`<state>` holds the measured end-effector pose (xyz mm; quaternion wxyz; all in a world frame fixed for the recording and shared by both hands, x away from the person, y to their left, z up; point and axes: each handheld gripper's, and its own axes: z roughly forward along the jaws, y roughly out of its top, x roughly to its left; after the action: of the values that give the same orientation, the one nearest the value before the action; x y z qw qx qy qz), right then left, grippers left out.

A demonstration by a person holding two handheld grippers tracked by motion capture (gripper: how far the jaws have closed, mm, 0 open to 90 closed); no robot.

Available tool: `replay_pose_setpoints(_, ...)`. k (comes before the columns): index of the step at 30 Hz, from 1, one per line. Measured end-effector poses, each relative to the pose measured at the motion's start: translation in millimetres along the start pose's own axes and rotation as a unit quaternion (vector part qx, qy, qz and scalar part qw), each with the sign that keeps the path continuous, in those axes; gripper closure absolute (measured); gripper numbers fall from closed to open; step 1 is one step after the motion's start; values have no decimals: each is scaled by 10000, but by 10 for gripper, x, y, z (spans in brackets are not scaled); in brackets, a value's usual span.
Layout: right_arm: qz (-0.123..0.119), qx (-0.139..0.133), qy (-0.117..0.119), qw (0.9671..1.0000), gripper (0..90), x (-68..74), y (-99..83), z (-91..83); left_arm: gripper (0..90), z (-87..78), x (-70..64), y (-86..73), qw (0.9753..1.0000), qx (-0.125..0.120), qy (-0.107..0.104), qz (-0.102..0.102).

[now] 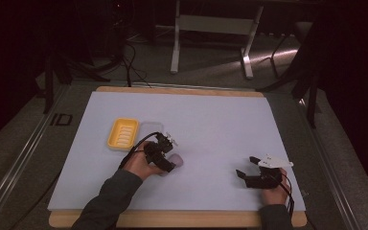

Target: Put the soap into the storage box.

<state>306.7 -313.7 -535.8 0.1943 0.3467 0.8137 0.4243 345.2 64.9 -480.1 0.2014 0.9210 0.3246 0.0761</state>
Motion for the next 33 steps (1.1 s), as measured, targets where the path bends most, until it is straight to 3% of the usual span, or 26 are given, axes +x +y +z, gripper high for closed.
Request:
replay_pose_setpoints(19, -37, 30, -14, 10000, 190, 6, 2, 5, 324, 131, -22, 76, 9992, 330, -133, 203)
replay_pose_setpoints(21, -39, 32, -17, 10000, 190, 7, 2, 5, 321, 176, -4, 94, 9985, 474, -152, 218)
replay_pose_setpoints(33, -39, 32, -17, 10000, 190, 7, 2, 5, 330, 252, 12, 160, 9964, 750, -194, 336)
